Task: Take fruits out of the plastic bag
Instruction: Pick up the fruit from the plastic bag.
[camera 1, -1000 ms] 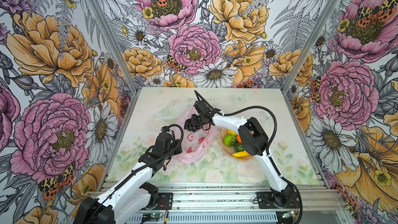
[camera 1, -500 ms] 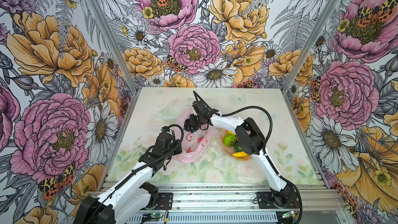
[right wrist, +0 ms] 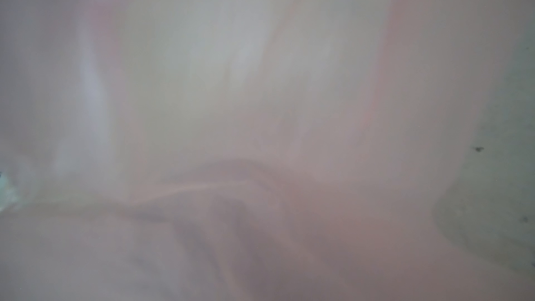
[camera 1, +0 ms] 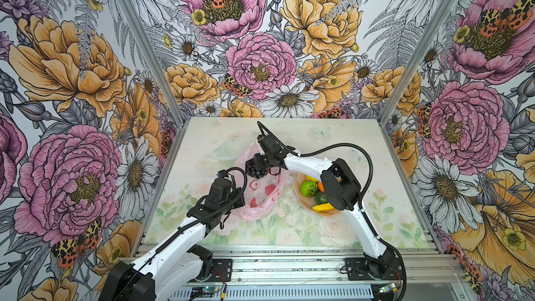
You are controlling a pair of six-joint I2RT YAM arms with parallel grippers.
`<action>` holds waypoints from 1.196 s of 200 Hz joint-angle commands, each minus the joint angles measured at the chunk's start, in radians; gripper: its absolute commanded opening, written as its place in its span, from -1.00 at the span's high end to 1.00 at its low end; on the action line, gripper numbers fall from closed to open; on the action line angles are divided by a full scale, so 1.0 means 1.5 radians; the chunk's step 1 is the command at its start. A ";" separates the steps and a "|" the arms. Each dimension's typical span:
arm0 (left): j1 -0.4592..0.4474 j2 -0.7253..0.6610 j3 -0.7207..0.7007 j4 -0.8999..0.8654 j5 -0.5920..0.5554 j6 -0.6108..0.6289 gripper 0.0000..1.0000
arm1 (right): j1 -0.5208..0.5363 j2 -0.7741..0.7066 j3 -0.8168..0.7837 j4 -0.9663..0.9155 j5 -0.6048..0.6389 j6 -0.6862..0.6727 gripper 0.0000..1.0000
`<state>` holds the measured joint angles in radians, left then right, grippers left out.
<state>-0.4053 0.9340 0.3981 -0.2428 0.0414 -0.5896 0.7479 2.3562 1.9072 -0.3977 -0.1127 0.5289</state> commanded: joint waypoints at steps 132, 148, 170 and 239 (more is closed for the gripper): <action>0.041 0.076 0.053 0.010 -0.022 -0.026 0.94 | 0.050 -0.228 -0.159 0.028 0.047 -0.049 1.00; 0.042 0.083 0.059 -0.001 -0.045 -0.038 0.92 | 0.056 -0.252 -0.173 0.029 0.047 -0.051 1.00; 0.048 0.090 0.070 0.000 -0.056 -0.055 0.92 | 0.062 -0.278 -0.181 0.027 0.044 -0.056 1.00; 0.061 0.152 0.140 0.005 -0.079 -0.066 0.95 | 0.072 -0.333 -0.195 0.027 0.042 -0.057 1.00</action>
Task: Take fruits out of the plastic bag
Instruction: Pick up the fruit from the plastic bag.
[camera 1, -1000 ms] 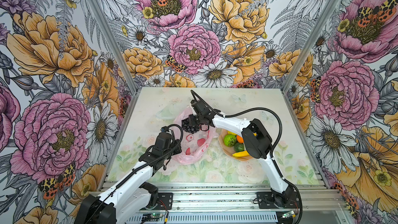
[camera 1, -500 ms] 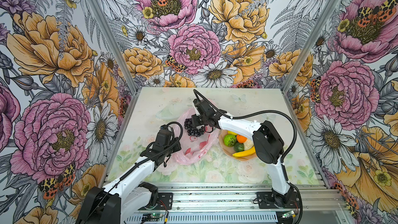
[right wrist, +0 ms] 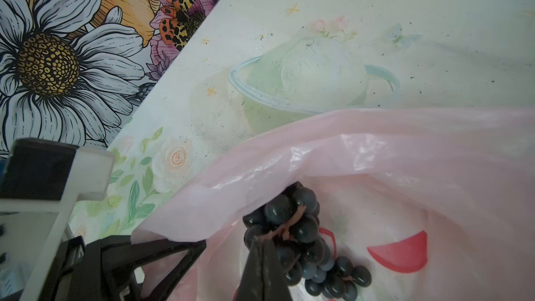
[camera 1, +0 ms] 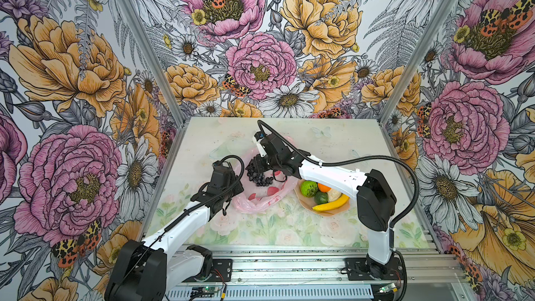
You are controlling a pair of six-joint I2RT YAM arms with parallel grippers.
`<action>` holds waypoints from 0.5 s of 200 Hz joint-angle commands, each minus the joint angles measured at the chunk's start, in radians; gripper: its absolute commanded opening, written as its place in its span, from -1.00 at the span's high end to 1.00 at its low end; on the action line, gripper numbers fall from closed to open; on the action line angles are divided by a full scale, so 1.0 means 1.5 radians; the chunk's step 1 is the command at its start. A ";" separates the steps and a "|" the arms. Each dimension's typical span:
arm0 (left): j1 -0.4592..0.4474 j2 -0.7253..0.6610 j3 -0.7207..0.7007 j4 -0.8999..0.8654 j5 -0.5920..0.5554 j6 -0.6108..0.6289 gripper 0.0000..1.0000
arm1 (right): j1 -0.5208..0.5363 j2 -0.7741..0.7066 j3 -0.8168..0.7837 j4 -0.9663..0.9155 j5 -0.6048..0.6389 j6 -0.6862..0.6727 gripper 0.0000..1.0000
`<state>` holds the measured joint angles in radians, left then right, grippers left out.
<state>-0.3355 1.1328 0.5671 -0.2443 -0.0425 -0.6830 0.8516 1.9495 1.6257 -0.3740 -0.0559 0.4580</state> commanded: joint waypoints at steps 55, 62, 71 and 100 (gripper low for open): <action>0.055 0.062 0.031 0.027 -0.008 0.034 0.96 | -0.003 -0.164 -0.038 -0.013 0.027 -0.024 1.00; 0.059 0.066 0.029 0.032 -0.010 0.043 0.96 | -0.004 -0.181 -0.044 -0.020 0.033 -0.030 1.00; 0.063 0.071 0.030 0.036 -0.016 0.059 0.97 | -0.008 -0.202 -0.052 -0.027 0.039 -0.033 1.00; 0.073 0.083 0.027 0.048 -0.015 0.102 0.98 | -0.029 -0.267 -0.072 -0.051 0.041 -0.040 1.00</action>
<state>-0.2386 1.2507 0.5968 -0.2222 -0.0467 -0.6060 0.8356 1.6306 1.5330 -0.4232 -0.0242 0.4240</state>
